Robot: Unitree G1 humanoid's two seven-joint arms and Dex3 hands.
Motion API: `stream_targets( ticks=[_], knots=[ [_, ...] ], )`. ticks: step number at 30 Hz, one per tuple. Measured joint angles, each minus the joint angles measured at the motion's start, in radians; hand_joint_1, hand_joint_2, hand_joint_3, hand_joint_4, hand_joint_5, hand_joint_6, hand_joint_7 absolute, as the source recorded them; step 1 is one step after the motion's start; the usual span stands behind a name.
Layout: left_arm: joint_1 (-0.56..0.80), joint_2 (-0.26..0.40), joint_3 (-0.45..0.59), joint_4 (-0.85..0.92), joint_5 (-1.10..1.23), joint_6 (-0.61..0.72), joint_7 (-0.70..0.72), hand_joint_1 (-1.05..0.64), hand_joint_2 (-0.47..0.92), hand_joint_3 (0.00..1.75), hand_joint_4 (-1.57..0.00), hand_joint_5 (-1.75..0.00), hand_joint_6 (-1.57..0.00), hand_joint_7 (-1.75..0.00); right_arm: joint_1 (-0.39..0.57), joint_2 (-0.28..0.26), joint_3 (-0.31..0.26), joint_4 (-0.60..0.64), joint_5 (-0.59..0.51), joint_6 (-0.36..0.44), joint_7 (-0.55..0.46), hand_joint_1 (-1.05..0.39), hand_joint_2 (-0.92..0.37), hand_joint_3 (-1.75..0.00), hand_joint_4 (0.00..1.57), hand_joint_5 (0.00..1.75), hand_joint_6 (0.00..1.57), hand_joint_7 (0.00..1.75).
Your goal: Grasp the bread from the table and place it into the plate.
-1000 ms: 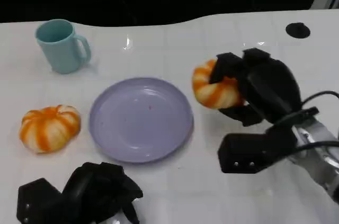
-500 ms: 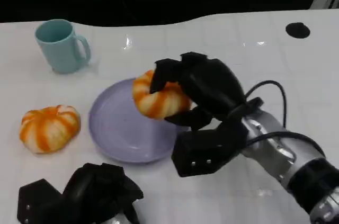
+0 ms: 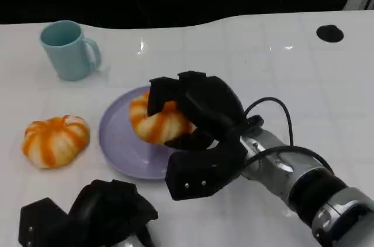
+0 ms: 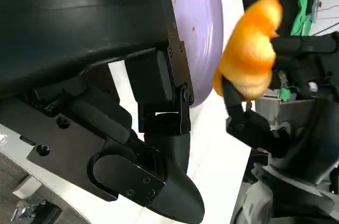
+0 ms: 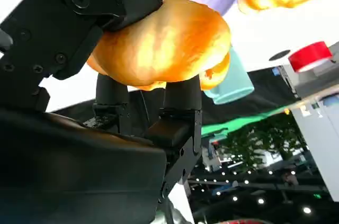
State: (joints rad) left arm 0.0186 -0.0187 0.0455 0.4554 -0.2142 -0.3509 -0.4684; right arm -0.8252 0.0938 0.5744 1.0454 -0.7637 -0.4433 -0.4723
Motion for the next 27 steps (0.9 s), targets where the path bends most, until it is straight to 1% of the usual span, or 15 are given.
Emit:
stream_targets(
  ticks=[1, 2, 3, 4, 5, 6, 8, 12, 16, 20, 23, 27],
  knots=[
    [0.0, 0.0, 0.0, 0.0, 0.0, 0.0, 0.0, -1.05, 0.79, 0.0, -1.5, -0.93, -1.57, -0.48, 0.0, 0.0, 0.0, 0.008, 0.0, -0.003, -0.004, -0.27, -0.71, -0.42, 0.69, 1.33, 0.95, 0.32],
    [0.0, 0.0, 0.0, 0.0, 0.0, 0.0, 0.0, -1.05, 0.79, 0.0, -1.5, -0.93, -1.57, -0.48, -0.001, 0.001, 0.001, 0.013, 0.0, -0.005, -0.005, -0.29, -0.76, -0.37, 0.61, 1.18, 0.9, 0.21],
    [0.001, 0.0, 0.0, 0.0, -0.001, 0.0, 0.0, -1.05, 0.79, 0.0, -1.5, -0.93, -1.57, -0.48, -0.001, 0.001, 0.0, 0.018, 0.0, -0.006, 0.001, -0.34, -0.83, -0.28, 0.49, 0.92, 0.79, 0.1],
    [0.001, 0.0, 0.0, 0.0, -0.002, 0.0, 0.0, -1.05, 0.79, 0.0, -1.5, -0.93, -1.57, -0.48, -0.002, 0.001, 0.0, 0.022, 0.001, -0.006, 0.014, -0.36, -0.87, -0.22, 0.45, 0.78, 0.74, 0.05],
    [0.002, -0.001, 0.0, 0.0, -0.002, 0.0, 0.0, -1.05, 0.79, 0.0, -1.5, -0.93, -1.57, -0.48, -0.003, 0.001, 0.0, 0.026, 0.002, -0.004, 0.036, -0.43, -0.9, -0.18, 0.33, 0.63, 0.62, 0.02],
    [0.003, -0.001, -0.001, -0.001, -0.002, 0.0, 0.0, -1.05, 0.79, 0.01, -1.51, -0.93, -1.57, -0.49, -0.005, 0.0, 0.0, 0.027, 0.003, -0.001, 0.062, -0.49, -0.91, -0.16, 0.25, 0.56, 0.53, 0.01],
    [0.004, -0.001, -0.003, -0.006, 0.001, 0.0, 0.0, -1.05, 0.79, 0.0, -1.51, -0.93, -1.57, -0.49, -0.006, -0.007, -0.001, 0.024, 0.012, 0.009, 0.124, -0.59, -0.92, -0.16, 0.13, 0.47, 0.41, 0.0],
    [0.004, -0.001, -0.004, -0.013, 0.001, 0.0, 0.001, -1.05, 0.79, 0.0, -1.51, -0.93, -1.57, -0.49, -0.007, -0.018, -0.003, -0.02, 0.023, 0.027, 0.211, -0.7, -0.92, -0.22, 0.01, 0.4, 0.27, 0.0],
    [0.004, -0.001, -0.004, -0.013, -0.001, 0.0, 0.0, -1.05, 0.8, 0.01, -1.5, -0.93, -1.57, -0.48, -0.006, -0.026, -0.005, -0.064, 0.033, 0.037, 0.251, -0.75, -0.92, -0.27, 0.0, 0.31, 0.22, 0.0],
    [0.004, 0.0, -0.003, -0.012, -0.001, 0.0, 0.0, -1.05, 0.8, 0.01, -1.51, -0.93, -1.57, -0.48, 0.003, -0.039, -0.007, -0.113, 0.04, 0.053, 0.286, -0.76, -0.92, -0.27, 0.0, 0.29, 0.2, 0.0],
    [0.003, 0.0, -0.003, -0.01, 0.0, 0.0, 0.0, -1.05, 0.8, 0.01, -1.51, -0.93, -1.57, -0.48, 0.017, -0.054, -0.007, -0.161, 0.04, 0.065, 0.3, -0.78, -0.92, -0.28, 0.01, 0.32, 0.21, 0.01],
    [0.002, 0.001, -0.003, -0.009, 0.0, 0.0, 0.0, -1.05, 0.8, 0.01, -1.51, -0.93, -1.57, -0.48, 0.051, -0.078, -0.01, -0.233, 0.041, 0.068, 0.309, -0.76, -0.92, -0.28, 0.04, 0.38, 0.24, 0.02]
  ],
)
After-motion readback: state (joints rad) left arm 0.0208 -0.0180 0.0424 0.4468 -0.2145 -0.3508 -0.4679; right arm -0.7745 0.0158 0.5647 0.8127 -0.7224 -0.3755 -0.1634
